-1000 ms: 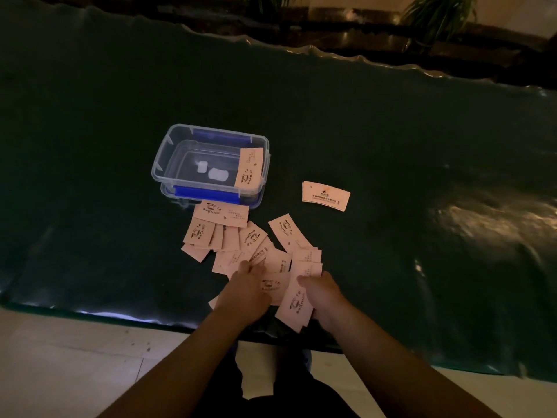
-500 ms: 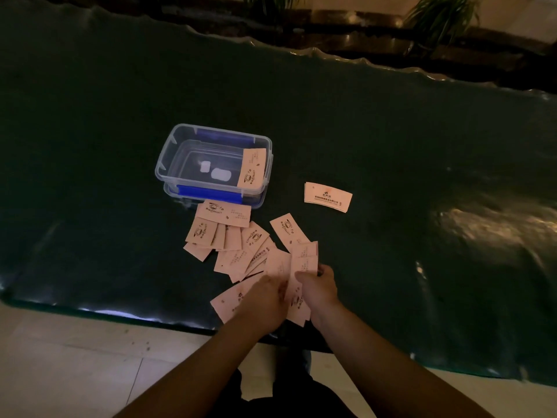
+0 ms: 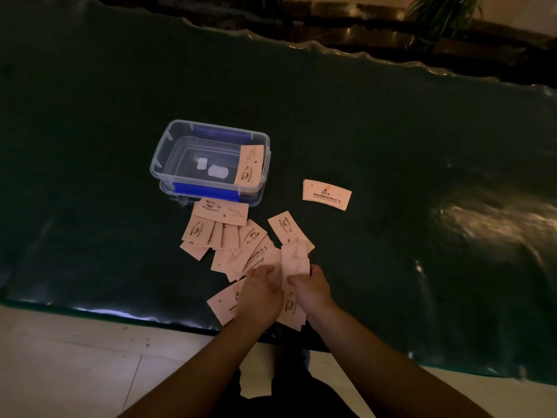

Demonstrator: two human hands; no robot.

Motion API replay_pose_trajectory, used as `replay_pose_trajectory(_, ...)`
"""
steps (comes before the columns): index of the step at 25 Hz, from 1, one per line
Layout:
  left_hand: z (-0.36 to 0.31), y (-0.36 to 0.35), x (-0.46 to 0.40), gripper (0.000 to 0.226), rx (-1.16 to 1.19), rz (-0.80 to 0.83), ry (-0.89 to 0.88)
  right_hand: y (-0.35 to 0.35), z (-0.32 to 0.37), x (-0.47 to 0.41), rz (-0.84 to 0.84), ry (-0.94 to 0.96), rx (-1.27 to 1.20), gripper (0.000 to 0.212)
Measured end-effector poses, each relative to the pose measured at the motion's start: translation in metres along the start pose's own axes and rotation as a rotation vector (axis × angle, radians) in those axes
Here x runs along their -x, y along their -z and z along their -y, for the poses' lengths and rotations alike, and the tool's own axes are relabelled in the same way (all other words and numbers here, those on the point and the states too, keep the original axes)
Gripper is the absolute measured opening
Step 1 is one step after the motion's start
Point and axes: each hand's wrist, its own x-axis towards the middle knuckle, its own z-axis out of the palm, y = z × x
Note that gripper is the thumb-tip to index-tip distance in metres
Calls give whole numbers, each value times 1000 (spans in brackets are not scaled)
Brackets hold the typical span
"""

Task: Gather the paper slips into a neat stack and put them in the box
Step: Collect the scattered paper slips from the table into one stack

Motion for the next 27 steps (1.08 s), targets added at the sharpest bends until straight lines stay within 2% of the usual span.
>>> replay_pose_trajectory(4, 6, -2, -5, 27, 71, 40, 11, 3, 0, 2, 32, -14, -17, 55)
replay_pose_trajectory(7, 5, -6, -7, 34, 93, 127, 14, 7, 4, 3, 47, 5, -6, 58)
replay_pose_trajectory(11, 6, -2, -10, 41, -29, 16, -1, 19, 10, 3, 64, 33, -10, 51)
replay_pose_trajectory(15, 2, -4, -10, 76, -381, 25, 3, 38, 22, -1, 54, 58, -21, 50)
replay_pose_trajectory(18, -3, -14, -11, 89, -538, 42, -36, 50, 29, -5, 44, 80, -35, 49)
replay_pose_trajectory(21, -8, -20, -19, 101, -508, 72, -26, 60, 33, -9, 28, 71, -43, 49)
replay_pose_trajectory(27, -25, -25, -37, 118, -389, 71, 112, 73, 36, -15, 46, 89, -56, 49)
